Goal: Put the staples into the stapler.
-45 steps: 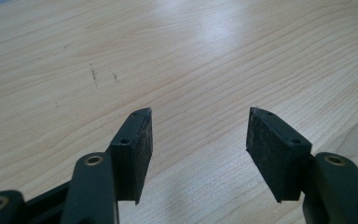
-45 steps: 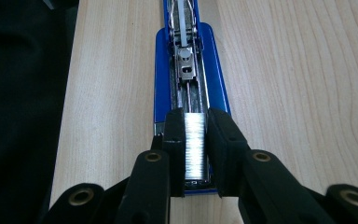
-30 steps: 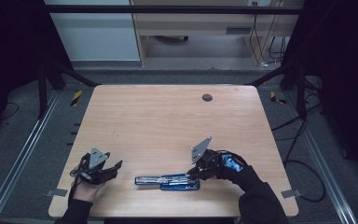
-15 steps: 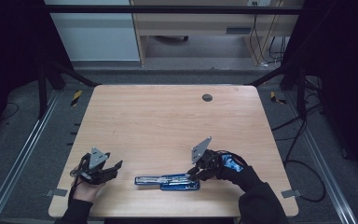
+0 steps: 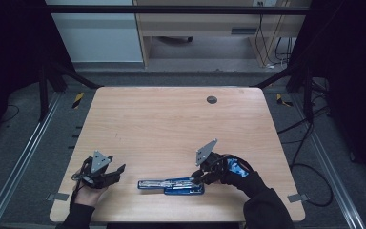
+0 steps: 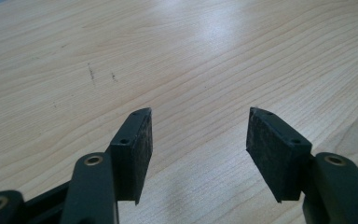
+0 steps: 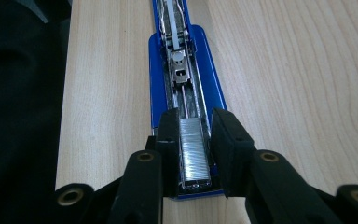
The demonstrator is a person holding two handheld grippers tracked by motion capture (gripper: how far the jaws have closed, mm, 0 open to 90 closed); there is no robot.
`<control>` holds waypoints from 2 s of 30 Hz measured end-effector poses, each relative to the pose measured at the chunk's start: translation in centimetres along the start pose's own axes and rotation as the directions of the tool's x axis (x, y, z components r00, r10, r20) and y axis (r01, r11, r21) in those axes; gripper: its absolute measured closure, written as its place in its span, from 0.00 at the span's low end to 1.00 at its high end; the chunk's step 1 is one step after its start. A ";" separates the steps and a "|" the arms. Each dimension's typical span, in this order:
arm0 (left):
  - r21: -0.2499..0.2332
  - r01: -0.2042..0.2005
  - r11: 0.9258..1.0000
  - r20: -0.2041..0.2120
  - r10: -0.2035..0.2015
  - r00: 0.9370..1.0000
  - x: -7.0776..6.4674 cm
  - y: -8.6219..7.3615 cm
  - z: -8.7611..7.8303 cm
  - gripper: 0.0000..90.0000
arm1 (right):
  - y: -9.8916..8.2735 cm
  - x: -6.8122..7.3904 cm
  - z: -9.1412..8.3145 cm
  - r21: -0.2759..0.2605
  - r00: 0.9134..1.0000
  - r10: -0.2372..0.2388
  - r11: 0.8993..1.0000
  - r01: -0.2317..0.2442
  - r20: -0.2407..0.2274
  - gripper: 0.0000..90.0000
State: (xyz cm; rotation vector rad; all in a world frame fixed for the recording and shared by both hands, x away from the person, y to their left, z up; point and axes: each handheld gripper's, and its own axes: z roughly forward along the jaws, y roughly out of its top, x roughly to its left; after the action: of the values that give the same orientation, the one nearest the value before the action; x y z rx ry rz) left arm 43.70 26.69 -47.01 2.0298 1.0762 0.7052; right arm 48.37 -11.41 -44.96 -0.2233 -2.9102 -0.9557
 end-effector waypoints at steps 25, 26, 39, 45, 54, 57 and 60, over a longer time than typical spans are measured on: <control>0.004 -0.001 1.000 0.000 0.001 1.000 0.0 0.0 0.1 0.45 | 0.2 -0.1 0.1 -0.020 0.998 -0.045 0.999 0.044 -0.036 0.87; 0.005 -0.003 1.000 0.000 0.003 1.000 0.0 0.0 0.1 0.45 | 0.2 -0.1 0.2 -0.020 0.998 -0.044 0.999 0.043 -0.039 0.87; 0.006 -0.001 1.000 0.000 0.001 1.000 0.0 0.0 0.1 0.45 | 0.2 -0.1 -0.1 -0.030 0.999 -0.045 0.999 0.044 -0.028 0.87; 0.006 0.000 1.000 0.000 0.000 1.000 0.0 0.0 0.1 0.45 | 0.0 -0.3 0.1 -0.023 0.998 -0.046 0.999 0.045 -0.036 0.86; 0.006 -0.001 1.000 -0.001 0.001 1.000 0.0 0.0 0.1 0.45 | -0.2 -0.3 0.0 -0.021 0.999 -0.028 0.999 0.027 -0.027 0.82; 0.006 -0.001 1.000 -0.001 0.001 1.000 0.0 0.0 0.1 0.45 | -0.2 -0.3 -0.2 -0.029 0.999 -0.022 0.999 0.021 -0.025 0.80; 0.006 -0.001 1.000 -0.001 0.001 1.000 0.0 0.0 0.0 0.45 | -0.2 -0.2 -0.3 -0.034 1.000 -0.020 0.999 0.019 -0.013 0.79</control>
State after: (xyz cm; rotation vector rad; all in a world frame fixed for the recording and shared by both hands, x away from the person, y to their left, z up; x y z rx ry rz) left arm 43.75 26.71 -47.04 2.0352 1.0790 0.7046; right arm 48.50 -11.75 -44.86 -0.1904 -2.8910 -1.0063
